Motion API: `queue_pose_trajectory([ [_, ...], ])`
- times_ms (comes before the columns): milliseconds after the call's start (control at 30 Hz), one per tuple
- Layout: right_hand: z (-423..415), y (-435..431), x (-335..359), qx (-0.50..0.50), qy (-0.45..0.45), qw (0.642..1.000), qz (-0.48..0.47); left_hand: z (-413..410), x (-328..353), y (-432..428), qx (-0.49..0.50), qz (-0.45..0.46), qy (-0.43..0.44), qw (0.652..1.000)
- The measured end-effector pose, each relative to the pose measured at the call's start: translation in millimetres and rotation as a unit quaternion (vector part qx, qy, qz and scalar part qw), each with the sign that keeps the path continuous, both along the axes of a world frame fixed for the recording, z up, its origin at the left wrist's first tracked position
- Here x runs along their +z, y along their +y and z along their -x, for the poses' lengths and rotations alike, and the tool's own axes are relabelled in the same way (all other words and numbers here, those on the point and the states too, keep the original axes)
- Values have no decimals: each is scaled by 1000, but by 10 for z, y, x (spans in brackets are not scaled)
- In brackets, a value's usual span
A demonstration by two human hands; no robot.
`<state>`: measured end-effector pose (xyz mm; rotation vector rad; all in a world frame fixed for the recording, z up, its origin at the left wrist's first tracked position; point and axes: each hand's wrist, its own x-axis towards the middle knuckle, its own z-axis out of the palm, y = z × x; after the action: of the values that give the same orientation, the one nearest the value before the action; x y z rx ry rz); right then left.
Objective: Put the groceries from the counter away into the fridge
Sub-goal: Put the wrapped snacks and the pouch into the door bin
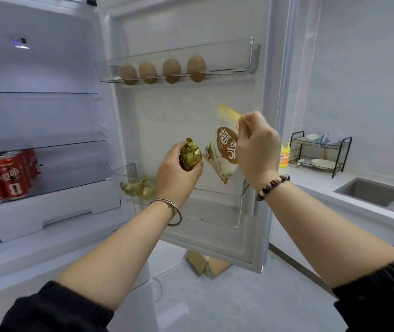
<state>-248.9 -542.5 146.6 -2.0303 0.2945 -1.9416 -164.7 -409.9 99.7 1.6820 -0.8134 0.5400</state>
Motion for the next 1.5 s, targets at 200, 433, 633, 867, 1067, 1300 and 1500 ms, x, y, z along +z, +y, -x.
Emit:
queue_pose_trajectory([
  [200,-246,-118,-149,-81,247,966,-1,-323,-11,-133,14,-30,-6,999],
  [433,-296,-19,-256,-294,428,842,147,-766,84,-166,-40,-66,7,997],
  [633,-645,128,-342,-224,439,860,130,-1255,69,57,-115,-122,17,986],
  [867,-1246,469,-244,242,389,808,-369,-1657,74,340,-188,-170,-4,967],
  [1067,-1513,586,-279,286,355,782,-426,-1854,81,395,-235,-235,-56,941],
  [1300,-1632,604,-237,192,275,815,-472,-2030,67,401,-268,-278,-32,922],
  [1500,-1552,404,-259,84,389,793,-462,-2212,39,427,-229,-490,14,841],
])
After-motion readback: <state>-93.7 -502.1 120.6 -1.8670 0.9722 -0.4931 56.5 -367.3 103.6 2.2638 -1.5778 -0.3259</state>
